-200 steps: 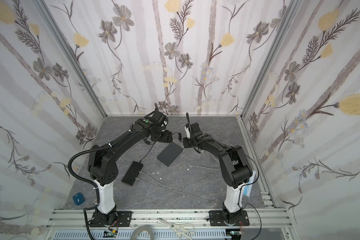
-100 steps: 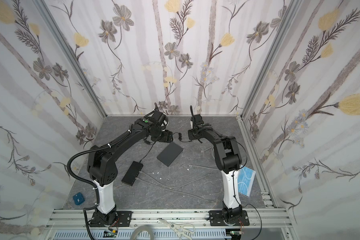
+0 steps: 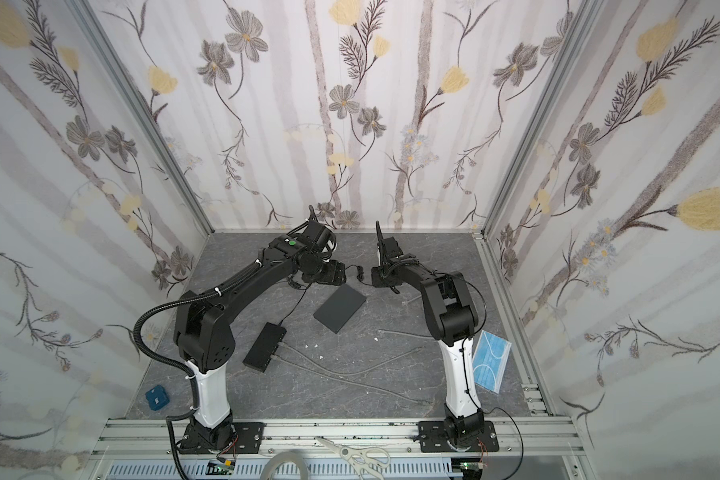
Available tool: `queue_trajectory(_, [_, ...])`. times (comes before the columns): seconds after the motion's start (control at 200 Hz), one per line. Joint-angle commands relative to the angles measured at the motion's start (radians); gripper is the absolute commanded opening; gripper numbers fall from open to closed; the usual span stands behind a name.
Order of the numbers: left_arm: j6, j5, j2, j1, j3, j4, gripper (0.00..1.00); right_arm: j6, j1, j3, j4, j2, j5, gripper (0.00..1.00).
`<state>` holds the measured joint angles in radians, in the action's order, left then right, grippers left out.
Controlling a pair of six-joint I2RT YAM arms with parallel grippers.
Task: Insert the plug into the switch port
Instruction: 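Lower the right gripper and close it on the barrel plug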
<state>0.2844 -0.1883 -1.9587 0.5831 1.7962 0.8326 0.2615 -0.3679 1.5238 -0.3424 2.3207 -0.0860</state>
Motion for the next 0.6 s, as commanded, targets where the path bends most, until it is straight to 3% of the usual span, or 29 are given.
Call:
queue_trajectory(0.0, [0.004, -0.008, 0.013, 0.0, 0.004, -0.005, 0.81, 0.043, -0.02, -0.103, 0.018, -0.042, -0.1, 0.2])
queue_trajectory(0.105, [0.006, -0.007, 0.014, -0.001, 0.003, -0.007, 0.81, 0.065, -0.055, -0.179, 0.067, -0.079, -0.196, 0.19])
queue_trajectory(0.255, [0.006, -0.008, 0.014, 0.001, 0.003, -0.006, 0.81, 0.103, -0.092, -0.256, 0.121, -0.13, -0.232, 0.19])
queue_trajectory(0.595, [0.001, 0.001, 0.016, 0.001, 0.003, -0.004, 0.81, 0.017, -0.104, -0.264, 0.058, -0.17, -0.096, 0.24])
